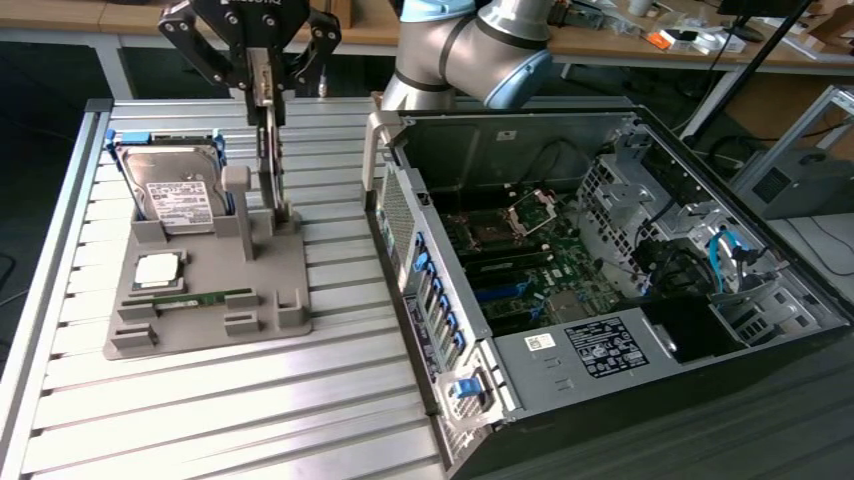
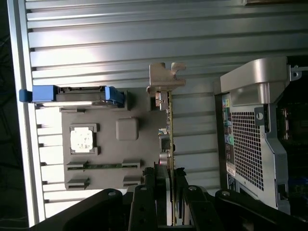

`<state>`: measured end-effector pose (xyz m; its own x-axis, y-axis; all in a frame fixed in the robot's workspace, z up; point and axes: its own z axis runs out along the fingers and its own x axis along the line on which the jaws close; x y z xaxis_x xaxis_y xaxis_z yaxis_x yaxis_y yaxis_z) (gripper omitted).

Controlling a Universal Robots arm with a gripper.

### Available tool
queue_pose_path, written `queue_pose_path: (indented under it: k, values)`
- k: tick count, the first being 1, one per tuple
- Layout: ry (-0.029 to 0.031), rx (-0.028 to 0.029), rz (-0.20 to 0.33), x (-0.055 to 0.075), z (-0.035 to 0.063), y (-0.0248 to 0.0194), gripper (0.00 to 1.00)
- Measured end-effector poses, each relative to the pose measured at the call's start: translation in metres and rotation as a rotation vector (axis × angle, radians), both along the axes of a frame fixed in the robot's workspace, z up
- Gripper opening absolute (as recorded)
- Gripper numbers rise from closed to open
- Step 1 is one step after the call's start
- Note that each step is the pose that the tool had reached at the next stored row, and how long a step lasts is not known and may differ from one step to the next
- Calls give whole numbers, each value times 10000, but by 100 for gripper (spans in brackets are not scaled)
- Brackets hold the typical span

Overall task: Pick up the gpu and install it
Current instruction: 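Pick up the gpu and move the gpu toward the slot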

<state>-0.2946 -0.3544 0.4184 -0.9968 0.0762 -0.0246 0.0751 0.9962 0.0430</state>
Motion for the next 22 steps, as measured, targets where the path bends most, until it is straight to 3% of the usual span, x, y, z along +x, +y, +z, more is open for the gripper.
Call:
queue_pose_path:
  k: [22]
  values:
    - [0,0,0,0,251,0,27]
